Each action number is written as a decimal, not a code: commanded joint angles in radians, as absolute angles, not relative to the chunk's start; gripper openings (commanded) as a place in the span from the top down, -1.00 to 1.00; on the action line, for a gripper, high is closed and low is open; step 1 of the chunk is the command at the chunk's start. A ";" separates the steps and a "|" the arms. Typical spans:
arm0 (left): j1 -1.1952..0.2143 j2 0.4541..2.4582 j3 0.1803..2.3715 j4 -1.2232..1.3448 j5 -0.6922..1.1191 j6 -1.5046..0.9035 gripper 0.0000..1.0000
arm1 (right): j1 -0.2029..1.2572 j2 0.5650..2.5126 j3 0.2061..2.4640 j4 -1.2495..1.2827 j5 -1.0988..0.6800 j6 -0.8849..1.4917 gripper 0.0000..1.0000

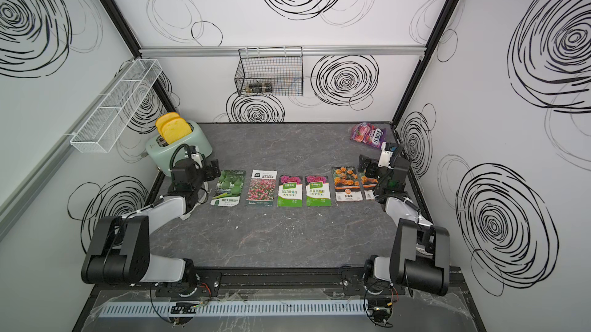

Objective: Arrange the seed packets in a row
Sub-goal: Reset both arms

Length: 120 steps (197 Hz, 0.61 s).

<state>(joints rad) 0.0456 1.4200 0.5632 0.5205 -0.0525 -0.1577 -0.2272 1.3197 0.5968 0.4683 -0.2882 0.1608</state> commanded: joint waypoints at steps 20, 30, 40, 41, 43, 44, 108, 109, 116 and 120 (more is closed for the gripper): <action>0.040 1.362 0.464 0.731 0.002 -0.136 -0.93 | -0.216 1.226 0.547 0.528 -0.256 0.126 -0.96; 0.040 1.352 0.442 0.756 -0.003 -0.140 -0.93 | -0.216 1.220 0.537 0.539 -0.260 0.131 -0.96; 0.034 1.340 0.414 0.790 -0.032 -0.138 -0.93 | -0.214 1.219 0.524 0.554 -0.268 0.141 -0.96; 0.034 1.338 0.411 0.794 -0.035 -0.137 -0.93 | -0.214 1.219 0.523 0.555 -0.269 0.142 -0.96; 0.031 1.335 0.404 0.803 -0.042 -0.136 -0.93 | -0.213 1.219 0.521 0.556 -0.270 0.143 -0.96; 0.029 1.333 0.402 0.807 -0.046 -0.135 -0.93 | -0.213 1.219 0.520 0.558 -0.271 0.143 -0.96; -0.032 1.264 0.266 0.926 -0.201 -0.144 -0.93 | -0.195 1.218 0.419 0.690 -0.230 0.166 -0.96; -0.032 1.264 0.266 0.926 -0.200 -0.144 -0.93 | -0.195 1.218 0.416 0.693 -0.229 0.168 -0.96; -0.031 1.264 0.264 0.919 -0.191 -0.132 -0.93 | -0.192 1.216 0.395 0.718 -0.228 0.174 -0.96; -0.032 1.263 0.264 0.913 -0.194 -0.126 -0.93 | -0.188 1.216 0.386 0.729 -0.225 0.174 -0.96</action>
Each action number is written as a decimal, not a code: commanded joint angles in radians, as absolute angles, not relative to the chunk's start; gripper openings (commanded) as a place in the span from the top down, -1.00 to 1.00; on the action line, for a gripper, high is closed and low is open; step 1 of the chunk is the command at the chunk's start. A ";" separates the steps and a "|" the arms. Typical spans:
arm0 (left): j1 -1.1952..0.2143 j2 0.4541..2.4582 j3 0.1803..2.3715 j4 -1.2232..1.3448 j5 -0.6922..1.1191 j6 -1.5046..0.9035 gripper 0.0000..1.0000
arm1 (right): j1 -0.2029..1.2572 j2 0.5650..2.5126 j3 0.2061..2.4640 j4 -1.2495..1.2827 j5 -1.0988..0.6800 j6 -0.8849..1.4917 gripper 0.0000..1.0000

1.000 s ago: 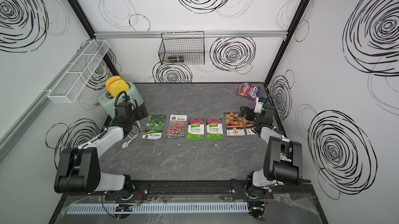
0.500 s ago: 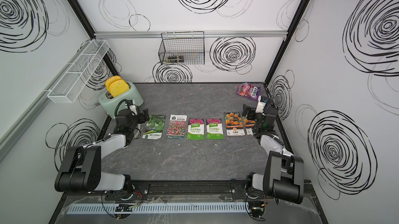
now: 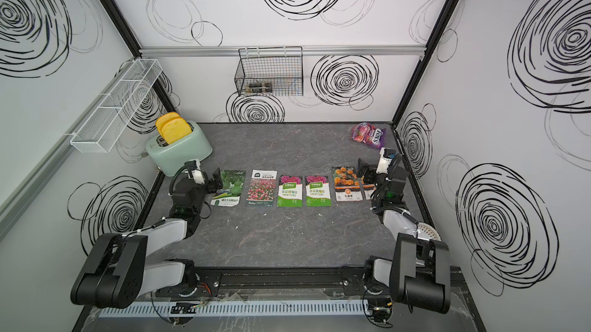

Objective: Arrange the seed packets in a row
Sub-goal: Reset both arms

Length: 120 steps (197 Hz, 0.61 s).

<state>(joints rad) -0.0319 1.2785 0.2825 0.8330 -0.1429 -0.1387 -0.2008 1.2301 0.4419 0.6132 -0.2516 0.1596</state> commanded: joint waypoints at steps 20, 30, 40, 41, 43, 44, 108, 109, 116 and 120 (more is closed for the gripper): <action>-0.031 1.264 0.265 0.921 -0.196 -0.127 -0.93 | -0.177 1.225 0.369 0.729 -0.214 0.146 -0.96; -0.032 1.275 0.277 0.920 -0.192 -0.111 -0.93 | -0.176 1.226 0.366 0.717 -0.215 0.132 -0.96; -0.034 1.286 0.284 0.922 -0.198 -0.093 -0.93 | -0.175 1.221 0.358 0.717 -0.214 0.124 -0.96; -0.034 1.287 0.284 0.922 -0.199 -0.092 -0.93 | -0.175 1.222 0.357 0.717 -0.214 0.123 -0.96; -0.034 1.289 0.285 0.923 -0.201 -0.091 -0.93 | -0.176 1.221 0.356 0.719 -0.214 0.123 -0.96; -0.034 1.290 0.285 0.923 -0.202 -0.090 -0.93 | -0.175 1.220 0.354 0.721 -0.214 0.123 -0.96; -0.046 1.331 0.310 0.938 -0.204 -0.046 -0.93 | -0.172 1.280 0.337 0.787 -0.219 0.128 -0.96; -0.046 1.331 0.309 0.939 -0.204 -0.046 -0.93 | -0.171 1.281 0.336 0.789 -0.219 0.128 -0.96; -0.047 1.334 0.309 0.945 -0.199 -0.045 -0.93 | -0.169 1.286 0.333 0.799 -0.217 0.130 -0.96; -0.047 1.337 0.311 0.948 -0.197 -0.043 -0.93 | -0.168 1.289 0.333 0.804 -0.216 0.130 -0.96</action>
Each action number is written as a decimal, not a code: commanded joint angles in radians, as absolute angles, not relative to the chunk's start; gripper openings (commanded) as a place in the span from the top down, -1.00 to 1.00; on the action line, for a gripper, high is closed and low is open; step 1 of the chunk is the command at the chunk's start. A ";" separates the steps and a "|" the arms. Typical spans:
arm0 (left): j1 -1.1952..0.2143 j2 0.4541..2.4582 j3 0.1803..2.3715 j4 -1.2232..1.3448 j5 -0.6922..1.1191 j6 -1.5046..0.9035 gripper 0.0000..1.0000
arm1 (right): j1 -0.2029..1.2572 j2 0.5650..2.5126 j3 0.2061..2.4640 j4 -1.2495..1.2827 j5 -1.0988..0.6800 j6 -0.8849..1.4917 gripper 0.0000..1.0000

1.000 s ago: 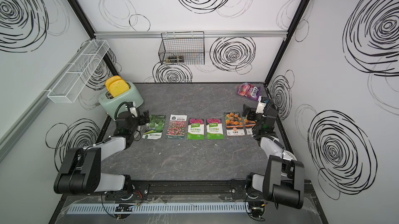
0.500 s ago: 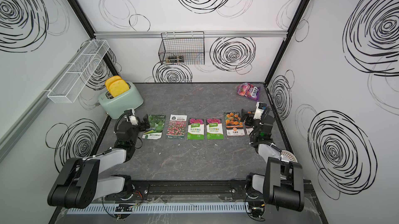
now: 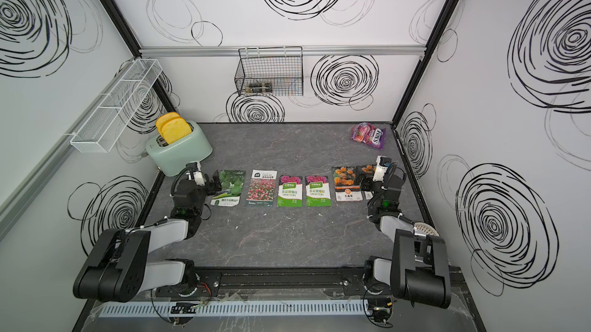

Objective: Arrange the seed packets in a row
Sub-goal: Reset both arms

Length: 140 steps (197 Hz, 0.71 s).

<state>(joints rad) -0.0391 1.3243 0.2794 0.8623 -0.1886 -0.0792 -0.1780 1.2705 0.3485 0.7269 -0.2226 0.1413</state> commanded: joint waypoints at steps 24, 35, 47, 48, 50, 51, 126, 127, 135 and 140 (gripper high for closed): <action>-0.049 1.359 0.330 0.947 -0.192 -0.036 -0.93 | -0.166 1.309 0.329 0.829 -0.219 0.131 -0.96; -0.051 1.374 0.339 0.954 -0.187 -0.036 -0.93 | -0.165 1.318 0.324 0.842 -0.218 0.135 -0.96; -0.056 1.397 0.347 0.963 -0.180 -0.036 -0.93 | -0.161 1.332 0.318 0.859 -0.216 0.136 -0.96; -0.057 1.398 0.348 0.966 -0.180 -0.036 -0.93 | -0.160 1.333 0.318 0.860 -0.216 0.135 -0.96; -0.059 1.404 0.349 0.969 -0.181 -0.035 -0.92 | -0.160 1.335 0.317 0.862 -0.216 0.135 -0.96; -0.059 1.406 0.350 0.970 -0.182 -0.034 -0.93 | -0.160 1.336 0.317 0.864 -0.216 0.135 -0.96; -0.092 1.438 0.345 1.014 -0.226 -0.012 -0.93 | -0.142 1.389 0.315 0.927 -0.198 0.126 -0.96; -0.092 1.438 0.345 1.014 -0.227 -0.012 -0.93 | -0.141 1.388 0.313 0.929 -0.199 0.125 -0.96; -0.094 1.434 0.340 1.020 -0.239 -0.015 -0.92 | -0.140 1.381 0.306 0.938 -0.198 0.124 -0.96; -0.094 1.430 0.335 1.024 -0.250 -0.019 -0.93 | -0.140 1.378 0.300 0.944 -0.197 0.124 -0.96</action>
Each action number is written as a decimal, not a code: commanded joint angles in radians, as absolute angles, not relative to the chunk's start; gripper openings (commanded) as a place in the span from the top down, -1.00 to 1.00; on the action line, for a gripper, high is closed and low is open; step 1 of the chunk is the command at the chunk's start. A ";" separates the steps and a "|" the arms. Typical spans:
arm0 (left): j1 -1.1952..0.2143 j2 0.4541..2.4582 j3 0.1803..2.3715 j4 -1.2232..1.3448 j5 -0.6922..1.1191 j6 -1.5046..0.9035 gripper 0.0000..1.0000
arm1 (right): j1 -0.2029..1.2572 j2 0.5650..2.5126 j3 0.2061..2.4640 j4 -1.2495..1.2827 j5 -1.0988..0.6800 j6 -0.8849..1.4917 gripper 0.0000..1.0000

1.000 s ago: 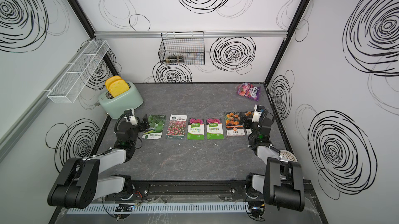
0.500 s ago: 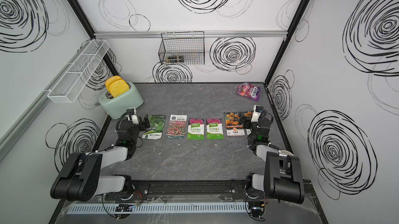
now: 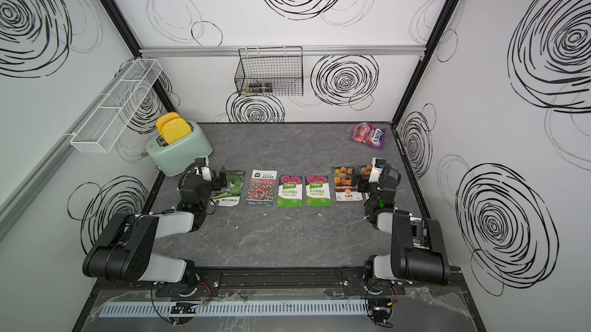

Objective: Arrange the seed packets in a row
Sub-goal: Reset both arms

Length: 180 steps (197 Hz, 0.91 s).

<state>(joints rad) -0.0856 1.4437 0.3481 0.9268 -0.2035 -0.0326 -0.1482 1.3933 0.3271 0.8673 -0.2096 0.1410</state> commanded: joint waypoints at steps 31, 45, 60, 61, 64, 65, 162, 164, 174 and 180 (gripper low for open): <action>-0.123 1.408 0.299 1.073 -0.341 -0.013 -0.92 | -0.136 1.391 0.249 1.047 -0.150 0.128 -0.96; -0.133 1.401 0.279 1.106 -0.368 -0.013 -0.93 | -0.125 1.396 0.256 1.039 -0.137 0.122 -0.96; -0.134 1.407 0.235 1.191 -0.390 -0.025 -0.93 | -0.111 1.397 0.242 1.075 -0.132 0.107 -0.96; -0.133 1.407 0.233 1.197 -0.390 -0.027 -0.92 | -0.111 1.397 0.240 1.078 -0.132 0.106 -0.96; -0.131 1.411 0.227 1.213 -0.386 -0.026 -0.92 | -0.111 1.397 0.237 1.086 -0.132 0.105 -0.96; -0.131 1.413 0.225 1.219 -0.385 -0.026 -0.93 | -0.110 1.397 0.236 1.087 -0.132 0.105 -0.96; -0.117 1.431 0.267 1.151 -0.344 -0.031 -0.92 | -0.034 1.499 0.262 1.127 -0.077 0.028 -0.96; -0.117 1.431 0.267 1.152 -0.344 -0.031 -0.92 | -0.033 1.497 0.267 1.106 -0.073 0.033 -0.96; -0.110 1.431 0.258 1.165 -0.328 -0.033 -0.92 | -0.029 1.503 0.271 1.112 -0.069 0.032 -0.96; -0.098 1.433 0.250 1.175 -0.292 -0.037 -0.92 | -0.029 1.502 0.271 1.108 -0.069 0.031 -0.96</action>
